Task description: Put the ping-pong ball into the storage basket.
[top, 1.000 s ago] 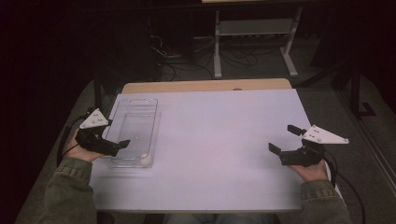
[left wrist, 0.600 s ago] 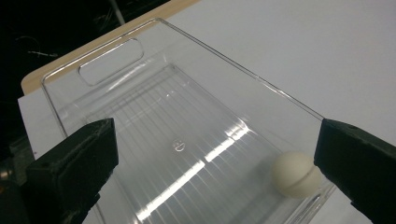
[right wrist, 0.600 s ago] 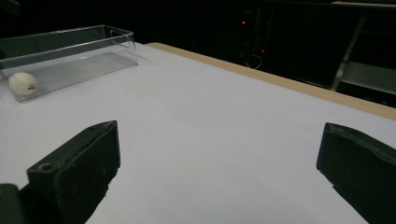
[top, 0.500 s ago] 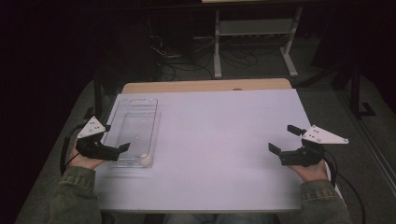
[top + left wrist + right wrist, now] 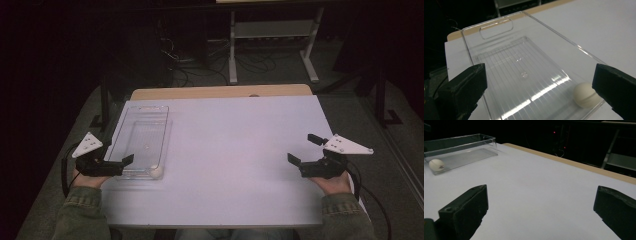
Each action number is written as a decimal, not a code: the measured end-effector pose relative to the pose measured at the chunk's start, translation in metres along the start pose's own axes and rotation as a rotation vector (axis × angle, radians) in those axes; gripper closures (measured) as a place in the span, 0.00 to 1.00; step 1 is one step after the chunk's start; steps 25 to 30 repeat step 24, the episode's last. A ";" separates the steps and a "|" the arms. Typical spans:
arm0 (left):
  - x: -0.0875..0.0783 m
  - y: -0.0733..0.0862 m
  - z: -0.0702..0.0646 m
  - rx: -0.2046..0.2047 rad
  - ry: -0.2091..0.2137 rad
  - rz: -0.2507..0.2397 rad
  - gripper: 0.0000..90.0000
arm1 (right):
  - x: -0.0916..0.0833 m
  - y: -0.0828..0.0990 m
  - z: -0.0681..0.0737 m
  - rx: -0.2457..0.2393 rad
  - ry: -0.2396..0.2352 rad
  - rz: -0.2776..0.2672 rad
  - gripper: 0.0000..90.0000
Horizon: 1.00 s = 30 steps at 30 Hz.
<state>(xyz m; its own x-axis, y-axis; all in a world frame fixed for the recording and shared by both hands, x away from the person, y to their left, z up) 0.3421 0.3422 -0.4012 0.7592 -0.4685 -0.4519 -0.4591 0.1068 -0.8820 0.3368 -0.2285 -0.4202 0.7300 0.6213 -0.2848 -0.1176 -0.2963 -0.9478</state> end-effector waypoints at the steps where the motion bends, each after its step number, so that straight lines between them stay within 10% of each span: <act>1: -0.002 0.000 0.001 -0.003 -0.002 -0.023 0.00 | 0.000 0.000 0.000 0.000 0.001 -0.001 0.00; 14: -0.013 0.014 0.010 -0.099 -0.042 -0.152 0.00 | 0.000 0.000 0.000 0.000 0.000 -0.003 0.00; 30: -0.010 0.021 0.007 -0.112 -0.026 -0.150 0.00 | 0.000 0.001 0.000 0.004 0.001 -0.004 0.00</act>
Point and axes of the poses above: each handheld gripper's, and its own axes: x roughly forward along the jaws, y roughly out of its underside, z roughly to its left, the point moved 6 cm from there along x, roughly forward along the jaws, and after that the axes turned 11 degrees about -x, right-handed, at the moved point
